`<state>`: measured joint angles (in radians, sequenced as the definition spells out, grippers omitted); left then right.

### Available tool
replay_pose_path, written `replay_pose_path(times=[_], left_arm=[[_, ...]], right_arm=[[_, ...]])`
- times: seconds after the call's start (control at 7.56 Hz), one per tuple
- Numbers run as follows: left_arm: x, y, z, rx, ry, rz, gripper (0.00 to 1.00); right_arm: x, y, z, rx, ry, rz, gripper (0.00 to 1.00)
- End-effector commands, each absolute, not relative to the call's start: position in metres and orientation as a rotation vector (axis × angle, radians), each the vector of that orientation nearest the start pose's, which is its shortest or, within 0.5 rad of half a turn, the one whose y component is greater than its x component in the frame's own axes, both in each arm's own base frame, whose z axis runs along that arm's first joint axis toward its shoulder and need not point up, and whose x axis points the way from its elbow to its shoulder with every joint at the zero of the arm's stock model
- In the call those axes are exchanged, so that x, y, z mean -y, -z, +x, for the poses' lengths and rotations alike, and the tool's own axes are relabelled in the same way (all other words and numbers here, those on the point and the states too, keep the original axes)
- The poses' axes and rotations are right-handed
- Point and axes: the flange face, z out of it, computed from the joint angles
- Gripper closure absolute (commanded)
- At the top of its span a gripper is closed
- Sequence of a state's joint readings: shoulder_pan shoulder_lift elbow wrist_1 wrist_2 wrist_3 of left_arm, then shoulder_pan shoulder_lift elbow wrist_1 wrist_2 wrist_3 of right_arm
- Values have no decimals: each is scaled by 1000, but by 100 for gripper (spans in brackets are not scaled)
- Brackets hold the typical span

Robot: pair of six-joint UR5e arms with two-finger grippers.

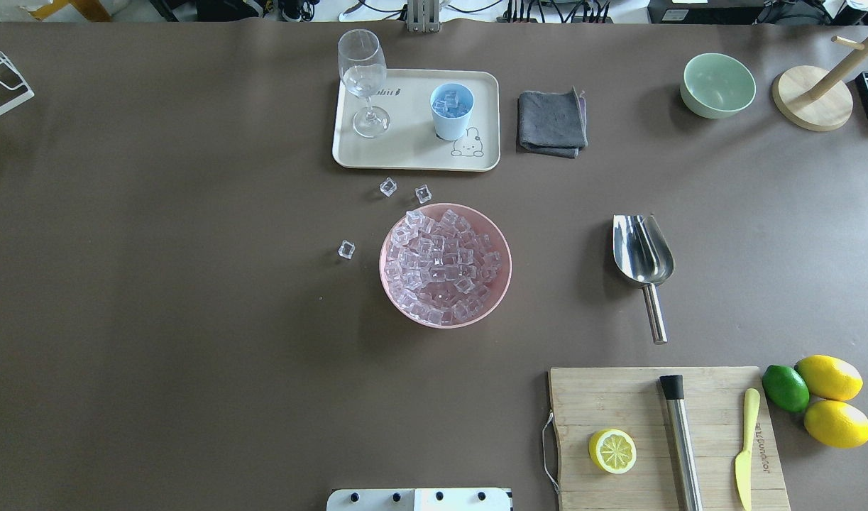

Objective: Put ice in cup with scoop

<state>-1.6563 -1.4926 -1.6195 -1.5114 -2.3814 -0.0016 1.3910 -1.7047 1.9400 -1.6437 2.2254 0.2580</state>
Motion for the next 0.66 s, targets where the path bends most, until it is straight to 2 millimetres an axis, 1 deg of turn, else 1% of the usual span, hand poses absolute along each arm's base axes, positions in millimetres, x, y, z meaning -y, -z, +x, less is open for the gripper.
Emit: replay_pose_path(times=[0.0, 0.13, 0.26, 0.4, 0.53], left_arm=[[445, -676, -99, -814, 115, -51, 2], [445, -675, -99, -813, 114, -49, 2], [445, -676, -99, -814, 116, -52, 2], [445, -676, -99, -814, 116, -52, 2], [445, -676, -99, -814, 116, -52, 2]], right_arm=[[415, -613, 67, 680, -16, 15, 0], [407, -622, 77, 684, -17, 13, 0], [407, -622, 77, 699, -19, 14, 0], [412, -623, 77, 686, -19, 15, 0], [413, -629, 77, 692, -23, 5, 0]])
